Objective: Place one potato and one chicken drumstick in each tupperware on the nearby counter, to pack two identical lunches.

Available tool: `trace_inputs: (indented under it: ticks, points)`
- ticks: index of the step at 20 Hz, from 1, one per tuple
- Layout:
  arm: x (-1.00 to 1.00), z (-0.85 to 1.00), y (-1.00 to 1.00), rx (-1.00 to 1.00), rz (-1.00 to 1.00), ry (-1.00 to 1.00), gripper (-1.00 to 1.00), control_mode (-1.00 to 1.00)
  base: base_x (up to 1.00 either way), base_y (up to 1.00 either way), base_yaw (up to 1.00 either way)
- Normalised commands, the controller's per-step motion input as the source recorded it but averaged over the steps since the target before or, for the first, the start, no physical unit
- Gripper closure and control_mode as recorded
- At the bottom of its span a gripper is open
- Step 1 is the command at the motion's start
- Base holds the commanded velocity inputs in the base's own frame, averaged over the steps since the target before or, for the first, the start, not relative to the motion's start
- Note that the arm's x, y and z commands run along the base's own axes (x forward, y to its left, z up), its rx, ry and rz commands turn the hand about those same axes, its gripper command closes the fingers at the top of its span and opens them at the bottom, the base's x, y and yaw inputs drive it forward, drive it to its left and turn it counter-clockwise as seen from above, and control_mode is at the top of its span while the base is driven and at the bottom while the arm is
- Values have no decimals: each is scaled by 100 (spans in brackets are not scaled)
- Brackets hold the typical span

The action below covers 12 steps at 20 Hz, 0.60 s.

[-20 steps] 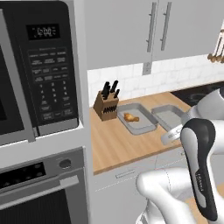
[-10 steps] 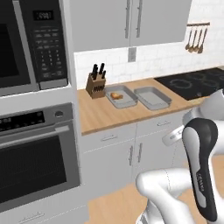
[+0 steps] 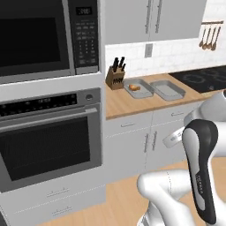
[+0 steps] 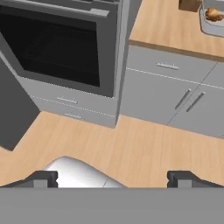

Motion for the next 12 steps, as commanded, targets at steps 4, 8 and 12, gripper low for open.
trace_inputs:
  ticks: [4,8,12]
  points:
    - [0,0,0,0,0,0,-100,100,-32,100,0]
    - [0,0,0,0,0,0,-100,100,-2,100,1]
    - [0,0,0,0,0,0,-100,100,0,100,11]
